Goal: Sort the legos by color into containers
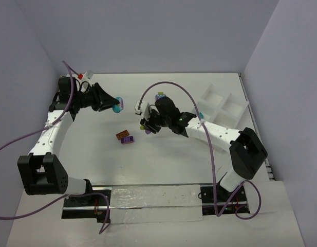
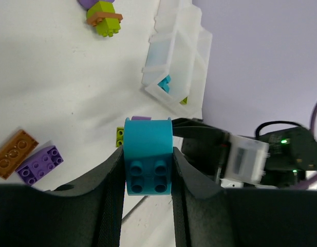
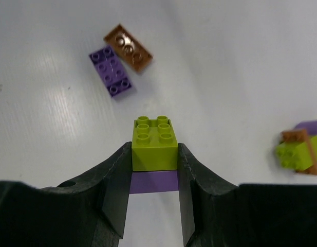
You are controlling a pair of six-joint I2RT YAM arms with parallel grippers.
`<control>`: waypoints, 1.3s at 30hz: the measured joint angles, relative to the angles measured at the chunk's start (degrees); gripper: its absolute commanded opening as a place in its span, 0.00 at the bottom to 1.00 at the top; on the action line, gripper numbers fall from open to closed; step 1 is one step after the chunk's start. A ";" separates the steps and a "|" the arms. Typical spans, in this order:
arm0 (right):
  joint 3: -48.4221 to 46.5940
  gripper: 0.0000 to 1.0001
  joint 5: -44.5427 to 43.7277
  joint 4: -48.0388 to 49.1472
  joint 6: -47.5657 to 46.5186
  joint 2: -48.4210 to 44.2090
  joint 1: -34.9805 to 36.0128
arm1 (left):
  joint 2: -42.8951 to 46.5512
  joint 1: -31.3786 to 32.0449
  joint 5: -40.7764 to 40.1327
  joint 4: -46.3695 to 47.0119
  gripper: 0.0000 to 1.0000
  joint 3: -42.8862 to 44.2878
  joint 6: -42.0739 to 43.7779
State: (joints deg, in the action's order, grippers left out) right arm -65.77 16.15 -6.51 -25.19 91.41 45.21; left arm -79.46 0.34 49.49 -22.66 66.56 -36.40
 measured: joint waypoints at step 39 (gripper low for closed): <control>15.68 0.64 -12.39 4.00 25.14 -10.62 -1.55 | -18.07 15.30 -21.79 -8.32 0.00 19.59 -3.44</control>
State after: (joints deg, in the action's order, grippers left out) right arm -50.09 3.76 -2.51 -0.05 80.79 43.66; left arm -97.53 15.64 27.70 -30.99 86.15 -39.83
